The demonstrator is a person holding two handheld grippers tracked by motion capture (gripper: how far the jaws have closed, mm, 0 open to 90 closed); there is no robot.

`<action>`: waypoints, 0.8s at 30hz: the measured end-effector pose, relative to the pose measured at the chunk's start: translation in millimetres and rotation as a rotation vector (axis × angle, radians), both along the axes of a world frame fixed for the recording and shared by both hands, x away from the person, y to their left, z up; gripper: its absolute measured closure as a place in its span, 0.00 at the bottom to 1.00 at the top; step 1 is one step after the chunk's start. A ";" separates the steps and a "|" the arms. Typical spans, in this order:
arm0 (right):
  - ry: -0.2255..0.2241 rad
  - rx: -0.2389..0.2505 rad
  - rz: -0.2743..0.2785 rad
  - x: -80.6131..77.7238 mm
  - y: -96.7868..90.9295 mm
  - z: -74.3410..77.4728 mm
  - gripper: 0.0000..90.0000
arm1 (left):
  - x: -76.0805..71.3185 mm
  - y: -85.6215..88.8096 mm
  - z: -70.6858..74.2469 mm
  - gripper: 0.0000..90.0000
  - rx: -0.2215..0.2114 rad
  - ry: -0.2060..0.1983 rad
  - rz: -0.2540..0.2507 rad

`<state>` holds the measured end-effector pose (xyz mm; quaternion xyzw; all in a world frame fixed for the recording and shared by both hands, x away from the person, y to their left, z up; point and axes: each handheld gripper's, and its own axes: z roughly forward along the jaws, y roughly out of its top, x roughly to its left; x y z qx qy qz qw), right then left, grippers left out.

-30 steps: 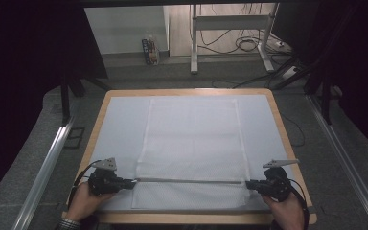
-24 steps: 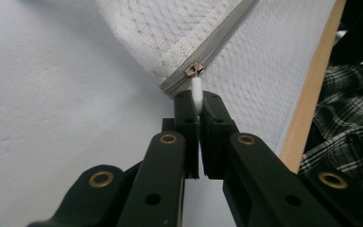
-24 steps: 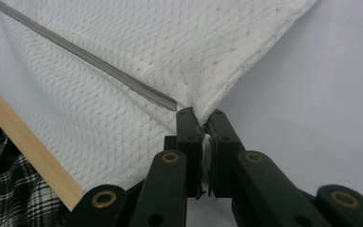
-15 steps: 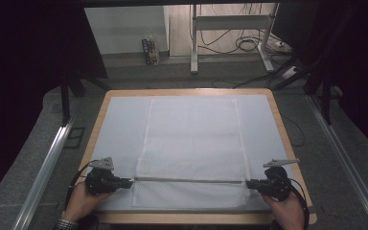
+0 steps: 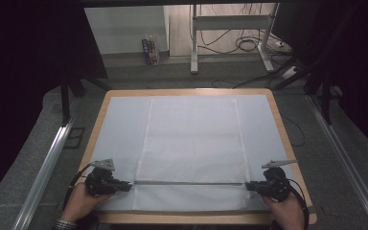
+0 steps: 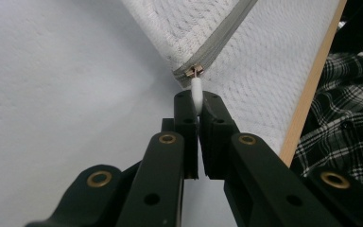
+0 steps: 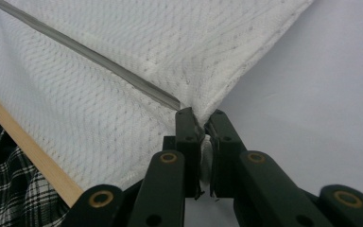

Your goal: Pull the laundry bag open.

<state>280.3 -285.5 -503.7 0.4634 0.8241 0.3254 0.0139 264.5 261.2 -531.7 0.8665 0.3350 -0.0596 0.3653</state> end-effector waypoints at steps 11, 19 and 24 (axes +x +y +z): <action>-0.003 -0.016 0.015 -2.6 0.9 -1.2 0.83 | -2.6 -4.9 -5.1 0.92 0.034 0.036 -0.004; -0.086 -0.041 -0.004 -5.4 0.6 4.0 0.57 | -3.8 -10.3 -1.9 0.67 0.051 -0.016 0.027; -0.120 -0.060 -0.014 -4.1 -0.1 4.7 0.38 | -4.2 -10.1 -0.3 0.50 0.070 -0.054 0.068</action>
